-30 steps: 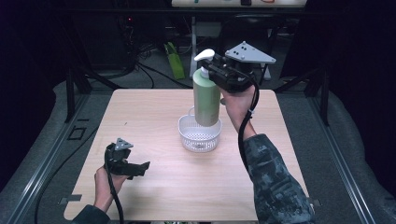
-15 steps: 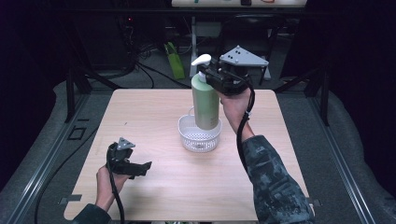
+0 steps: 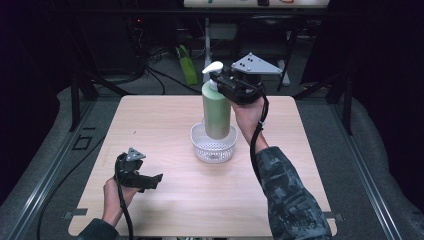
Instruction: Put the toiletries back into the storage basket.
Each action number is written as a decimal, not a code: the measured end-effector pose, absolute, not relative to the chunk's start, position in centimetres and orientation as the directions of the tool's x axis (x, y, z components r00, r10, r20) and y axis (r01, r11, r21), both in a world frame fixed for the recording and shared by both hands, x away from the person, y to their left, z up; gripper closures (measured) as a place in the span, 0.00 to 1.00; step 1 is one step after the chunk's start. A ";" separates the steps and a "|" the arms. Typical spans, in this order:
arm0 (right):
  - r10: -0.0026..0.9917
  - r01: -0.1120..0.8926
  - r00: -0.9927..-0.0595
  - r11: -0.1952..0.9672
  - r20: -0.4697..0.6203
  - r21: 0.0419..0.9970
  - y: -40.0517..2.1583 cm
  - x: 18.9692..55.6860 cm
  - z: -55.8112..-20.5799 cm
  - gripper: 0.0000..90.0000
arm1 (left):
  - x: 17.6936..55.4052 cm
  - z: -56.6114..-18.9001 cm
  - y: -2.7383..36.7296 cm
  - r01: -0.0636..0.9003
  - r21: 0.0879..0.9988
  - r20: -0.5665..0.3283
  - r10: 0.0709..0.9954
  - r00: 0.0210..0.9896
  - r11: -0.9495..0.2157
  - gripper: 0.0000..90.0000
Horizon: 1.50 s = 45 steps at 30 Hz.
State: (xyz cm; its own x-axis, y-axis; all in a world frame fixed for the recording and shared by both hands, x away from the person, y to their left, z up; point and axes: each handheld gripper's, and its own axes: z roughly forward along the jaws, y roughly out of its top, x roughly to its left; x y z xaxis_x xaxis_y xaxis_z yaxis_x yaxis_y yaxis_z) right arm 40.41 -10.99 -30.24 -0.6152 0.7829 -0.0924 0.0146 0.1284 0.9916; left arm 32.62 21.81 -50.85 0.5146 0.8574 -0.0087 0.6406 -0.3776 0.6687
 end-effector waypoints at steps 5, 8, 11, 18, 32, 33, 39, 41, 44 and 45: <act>0.778 0.017 -0.621 0.130 -0.092 0.991 -10.7 40.4 -30.6 0.75 | 32.6 -50.9 21.8 0.642 0.666 -0.010 0.856 0.517 -0.380 0.00; 0.779 0.018 -0.621 0.129 -0.090 0.992 -10.7 40.5 -30.8 0.75 | 32.6 -50.9 21.8 0.642 0.666 -0.011 0.856 0.517 -0.379 0.00; 0.779 0.020 -0.620 0.133 -0.092 0.991 -10.7 40.5 -31.0 0.75 | 32.6 -50.9 21.8 0.641 0.667 -0.011 0.856 0.517 -0.379 0.00; 0.779 0.029 -0.621 0.135 -0.088 0.990 -10.5 40.6 -31.4 0.75 | 32.7 -50.9 21.6 0.639 0.668 -0.012 0.854 0.520 -0.381 0.00; 0.779 0.050 -0.623 0.138 -0.077 0.989 -10.2 41.0 -32.8 0.75 | 32.6 -50.9 21.6 0.638 0.669 -0.010 0.853 0.522 -0.382 0.00; 0.779 0.052 -0.622 0.138 -0.076 0.989 -10.2 41.0 -32.9 0.75 | 32.6 -50.9 21.6 0.638 0.669 -0.010 0.853 0.521 -0.381 0.00; 0.780 0.066 -0.622 0.139 -0.068 0.988 -10.2 41.2 -33.6 0.75 | 32.6 -50.9 21.6 0.637 0.669 -0.009 0.852 0.523 -0.383 0.00; 0.780 0.072 -0.622 0.138 -0.064 0.988 -10.2 41.3 -34.0 0.75 | 32.6 -50.8 21.7 0.638 0.666 -0.010 0.852 0.524 -0.385 0.00; 0.778 0.067 -0.625 0.140 -0.068 0.988 -10.3 41.2 -34.6 0.75 | 32.7 -50.8 21.7 0.637 0.668 -0.009 0.851 0.525 -0.386 0.00; 0.777 0.069 -0.625 0.143 -0.069 0.987 -10.2 41.2 -34.8 0.75 | 32.7 -50.9 21.7 0.638 0.669 -0.012 0.852 0.523 -0.382 0.00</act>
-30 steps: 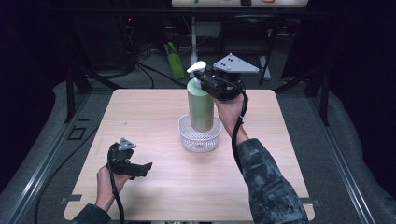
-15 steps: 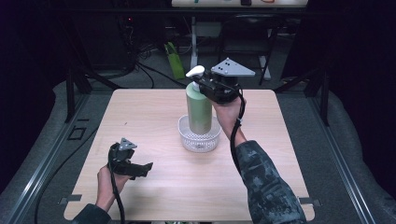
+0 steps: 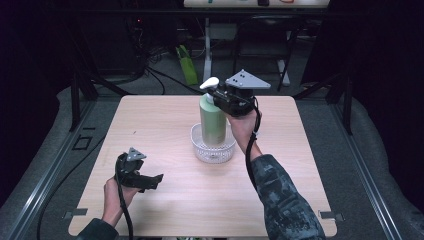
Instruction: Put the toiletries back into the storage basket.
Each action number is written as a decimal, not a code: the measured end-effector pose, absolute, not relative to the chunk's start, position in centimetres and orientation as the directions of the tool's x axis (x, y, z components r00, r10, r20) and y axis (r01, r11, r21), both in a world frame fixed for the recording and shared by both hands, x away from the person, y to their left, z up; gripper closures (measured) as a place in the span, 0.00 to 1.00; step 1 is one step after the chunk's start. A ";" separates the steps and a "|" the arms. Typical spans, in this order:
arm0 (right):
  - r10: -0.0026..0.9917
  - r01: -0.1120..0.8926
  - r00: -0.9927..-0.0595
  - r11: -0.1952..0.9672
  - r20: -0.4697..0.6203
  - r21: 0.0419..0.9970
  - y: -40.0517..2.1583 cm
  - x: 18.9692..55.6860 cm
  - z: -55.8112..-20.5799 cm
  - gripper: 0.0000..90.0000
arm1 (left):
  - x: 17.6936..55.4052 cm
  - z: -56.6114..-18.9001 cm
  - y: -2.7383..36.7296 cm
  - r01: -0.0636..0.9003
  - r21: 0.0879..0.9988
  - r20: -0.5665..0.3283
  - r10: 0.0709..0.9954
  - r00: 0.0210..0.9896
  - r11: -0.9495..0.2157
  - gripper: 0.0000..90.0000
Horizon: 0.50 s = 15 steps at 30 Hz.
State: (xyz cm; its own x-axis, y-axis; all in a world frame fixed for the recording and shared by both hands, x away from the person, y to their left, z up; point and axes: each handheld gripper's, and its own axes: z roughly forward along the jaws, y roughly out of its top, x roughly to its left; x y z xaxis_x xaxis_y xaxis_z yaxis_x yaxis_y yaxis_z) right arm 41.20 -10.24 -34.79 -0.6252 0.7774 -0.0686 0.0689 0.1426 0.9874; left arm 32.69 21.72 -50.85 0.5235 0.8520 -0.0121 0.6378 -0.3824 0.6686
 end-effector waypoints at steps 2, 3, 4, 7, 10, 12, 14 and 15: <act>0.777 0.073 -0.625 0.148 -0.070 0.986 -10.2 41.2 -35.2 0.75 | 32.7 -50.9 21.6 0.636 0.670 -0.010 0.852 0.524 -0.384 0.00; 0.776 0.074 -0.626 0.149 -0.070 0.986 -10.2 41.2 -35.3 0.75 | 32.7 -50.9 21.6 0.635 0.671 -0.010 0.852 0.523 -0.382 0.00; 0.776 0.083 -0.627 0.151 -0.066 0.985 -10.3 41.2 -35.7 0.75 | 32.7 -50.9 21.7 0.637 0.668 -0.012 0.850 0.527 -0.385 0.00; 0.776 0.087 -0.628 0.151 -0.063 0.985 -10.3 41.2 -36.0 0.75 | 32.7 -50.9 21.6 0.636 0.668 -0.009 0.850 0.527 -0.387 0.00; 0.778 0.093 -0.626 0.147 -0.057 0.985 -10.4 41.2 -36.6 0.75 | 32.7 -50.9 21.6 0.634 0.666 -0.007 0.847 0.531 -0.393 0.00; 0.777 0.095 -0.627 0.147 -0.055 0.985 -10.4 41.1 -36.7 0.75 | 32.7 -50.9 21.6 0.635 0.666 -0.007 0.848 0.530 -0.391 0.00; 0.776 0.099 -0.628 0.149 -0.054 0.984 -10.4 41.1 -37.1 0.75 | 32.7 -50.9 21.5 0.635 0.666 -0.007 0.848 0.530 -0.391 0.00; 0.776 0.099 -0.628 0.149 -0.054 0.984 -10.4 41.1 -37.1 0.75 | 32.7 -50.9 21.5 0.635 0.666 -0.007 0.848 0.530 -0.391 0.00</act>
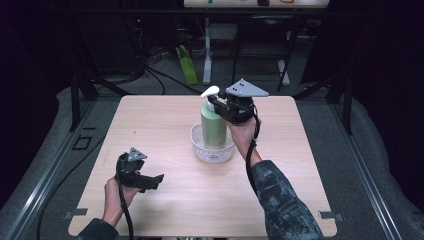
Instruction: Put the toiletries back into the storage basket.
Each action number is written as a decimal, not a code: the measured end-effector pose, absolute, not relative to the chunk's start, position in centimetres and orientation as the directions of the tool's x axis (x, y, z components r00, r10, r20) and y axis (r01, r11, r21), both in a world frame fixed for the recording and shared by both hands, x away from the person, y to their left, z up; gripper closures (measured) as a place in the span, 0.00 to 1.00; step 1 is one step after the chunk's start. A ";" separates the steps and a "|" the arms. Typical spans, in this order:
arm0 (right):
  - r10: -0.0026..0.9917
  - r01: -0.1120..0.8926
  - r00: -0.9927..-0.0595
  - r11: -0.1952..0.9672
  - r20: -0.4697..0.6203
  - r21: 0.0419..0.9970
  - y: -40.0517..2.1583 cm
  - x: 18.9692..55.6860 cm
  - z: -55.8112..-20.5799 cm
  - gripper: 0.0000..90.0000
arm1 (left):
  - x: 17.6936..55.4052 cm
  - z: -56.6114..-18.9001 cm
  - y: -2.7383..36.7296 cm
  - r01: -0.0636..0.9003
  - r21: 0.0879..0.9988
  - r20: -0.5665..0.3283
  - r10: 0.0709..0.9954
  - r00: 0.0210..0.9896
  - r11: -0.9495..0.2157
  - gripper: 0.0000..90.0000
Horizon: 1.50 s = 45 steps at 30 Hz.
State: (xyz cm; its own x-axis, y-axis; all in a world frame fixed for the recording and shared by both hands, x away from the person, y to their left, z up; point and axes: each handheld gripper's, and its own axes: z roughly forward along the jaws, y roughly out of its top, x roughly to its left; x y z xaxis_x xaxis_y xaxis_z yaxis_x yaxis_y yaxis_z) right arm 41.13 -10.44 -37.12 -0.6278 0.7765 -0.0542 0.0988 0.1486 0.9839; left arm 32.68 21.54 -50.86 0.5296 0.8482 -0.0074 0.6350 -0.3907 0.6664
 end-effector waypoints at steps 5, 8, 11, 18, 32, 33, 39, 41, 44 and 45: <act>0.776 0.107 -0.629 0.150 -0.051 0.983 -10.4 41.1 -37.8 0.75 | 32.7 -50.9 21.5 0.631 0.668 -0.005 0.846 0.533 -0.393 0.00; 0.776 0.111 -0.629 0.146 -0.044 0.983 -10.3 41.1 -38.0 0.75 | 32.7 -50.9 21.5 0.631 0.668 -0.006 0.845 0.534 -0.394 0.00; 0.776 0.114 -0.629 0.145 -0.041 0.983 -10.2 41.1 -38.4 0.75 | 32.6 -50.8 21.5 0.631 0.670 -0.006 0.846 0.533 -0.393 0.00; 0.776 0.129 -0.630 0.145 -0.032 0.981 -10.1 41.2 -39.3 0.75 | 32.7 -50.8 21.5 0.630 0.670 -0.007 0.845 0.534 -0.392 0.00; 0.778 0.149 -0.628 0.135 -0.012 0.980 -10.6 41.1 -40.4 0.75 | 32.7 -50.8 21.5 0.628 0.671 -0.006 0.845 0.535 -0.394 0.00; 0.780 0.154 -0.626 0.128 -0.004 0.980 -10.8 41.1 -40.5 0.75 | 32.8 -50.8 21.4 0.628 0.669 -0.004 0.843 0.537 -0.397 0.00; 0.782 0.164 -0.623 0.134 -0.003 0.977 -10.8 41.2 -40.9 0.75 | 32.7 -50.8 21.3 0.629 0.668 -0.006 0.843 0.538 -0.397 0.00; 0.782 0.164 -0.623 0.136 -0.004 0.977 -10.8 41.2 -40.9 0.75 | 32.8 -50.8 21.4 0.629 0.668 -0.006 0.842 0.539 -0.398 0.00; 0.782 0.170 -0.624 0.129 0.005 0.977 -10.8 41.2 -41.1 0.75 | 32.8 -50.9 21.3 0.628 0.667 -0.006 0.841 0.541 -0.400 0.00; 0.782 0.170 -0.624 0.129 0.005 0.977 -10.8 41.2 -41.1 0.75 | 32.8 -50.9 21.3 0.631 0.665 -0.010 0.840 0.543 -0.400 0.00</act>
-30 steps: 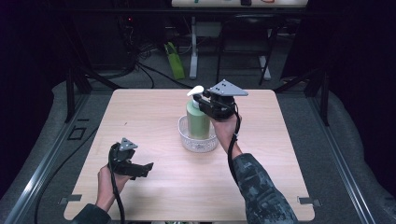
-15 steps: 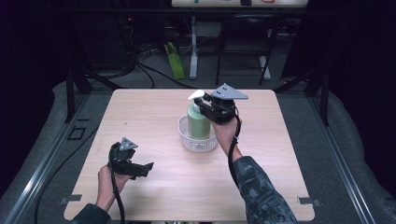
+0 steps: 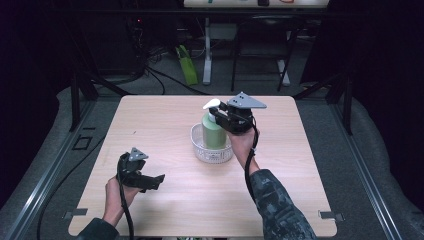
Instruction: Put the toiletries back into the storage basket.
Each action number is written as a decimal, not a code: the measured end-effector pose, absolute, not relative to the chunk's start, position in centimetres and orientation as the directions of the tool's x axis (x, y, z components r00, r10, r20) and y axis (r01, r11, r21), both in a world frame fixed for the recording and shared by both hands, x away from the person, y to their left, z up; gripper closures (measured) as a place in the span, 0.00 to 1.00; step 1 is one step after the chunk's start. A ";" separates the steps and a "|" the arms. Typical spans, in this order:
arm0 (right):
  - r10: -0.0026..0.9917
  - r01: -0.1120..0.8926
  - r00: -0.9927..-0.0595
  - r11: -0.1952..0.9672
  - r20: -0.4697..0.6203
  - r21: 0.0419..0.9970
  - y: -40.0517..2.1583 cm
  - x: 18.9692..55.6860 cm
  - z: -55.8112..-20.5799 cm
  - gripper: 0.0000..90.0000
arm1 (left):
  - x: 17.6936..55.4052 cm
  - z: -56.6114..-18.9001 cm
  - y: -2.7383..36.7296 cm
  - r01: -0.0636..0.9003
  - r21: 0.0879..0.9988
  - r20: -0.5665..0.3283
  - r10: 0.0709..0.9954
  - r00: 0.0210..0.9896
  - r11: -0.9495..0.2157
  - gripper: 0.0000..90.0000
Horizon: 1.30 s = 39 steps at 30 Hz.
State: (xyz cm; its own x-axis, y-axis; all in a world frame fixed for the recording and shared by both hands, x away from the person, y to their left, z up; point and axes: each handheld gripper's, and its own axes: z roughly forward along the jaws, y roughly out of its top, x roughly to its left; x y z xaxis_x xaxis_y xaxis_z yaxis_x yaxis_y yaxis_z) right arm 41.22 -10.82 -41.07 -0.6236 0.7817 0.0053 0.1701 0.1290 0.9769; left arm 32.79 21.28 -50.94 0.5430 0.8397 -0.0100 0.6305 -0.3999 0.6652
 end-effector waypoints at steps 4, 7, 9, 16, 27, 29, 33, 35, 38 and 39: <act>0.782 0.179 -0.624 0.139 0.003 0.974 -10.8 41.2 -41.3 0.75 | 32.8 -50.9 21.2 0.630 0.663 -0.008 0.838 0.545 -0.404 0.00; 0.784 0.182 -0.621 0.134 0.008 0.974 -10.8 41.2 -41.5 0.75 | 32.8 -50.9 21.2 0.630 0.663 -0.008 0.838 0.546 -0.404 0.00; 0.785 0.184 -0.620 0.138 0.006 0.973 -11.0 41.3 -41.6 0.75 | 32.8 -51.0 21.2 0.632 0.663 -0.011 0.839 0.544 -0.401 0.00; 0.782 0.184 -0.623 0.135 0.010 0.974 -11.1 41.1 -41.7 0.75 | 32.8 -50.9 21.2 0.629 0.664 -0.007 0.838 0.546 -0.404 0.00; 0.779 0.173 -0.627 0.142 -0.003 0.975 -11.0 40.6 -41.8 0.75 | 32.8 -51.0 21.2 0.630 0.663 -0.009 0.837 0.547 -0.405 0.00; 0.780 0.171 -0.626 0.147 -0.008 0.974 -10.9 40.5 -41.8 0.75 | 32.9 -51.0 21.2 0.628 0.665 -0.006 0.838 0.545 -0.404 0.00; 0.781 0.177 -0.624 0.143 -0.002 0.974 -10.9 40.4 -41.8 0.75 | 32.9 -51.0 21.1 0.629 0.665 -0.008 0.838 0.545 -0.403 0.00; 0.782 0.179 -0.623 0.147 -0.003 0.973 -10.9 40.4 -41.7 0.75 | 32.9 -51.0 21.1 0.629 0.663 -0.006 0.836 0.548 -0.407 0.00; 0.784 0.186 -0.621 0.154 -0.005 0.970 -10.9 40.4 -41.6 0.75 | 32.9 -51.0 21.1 0.631 0.660 -0.007 0.836 0.549 -0.408 0.00; 0.784 0.194 -0.621 0.158 -0.004 0.968 -10.8 40.5 -41.5 0.74 | 32.9 -51.0 21.1 0.631 0.660 -0.008 0.836 0.549 -0.408 0.00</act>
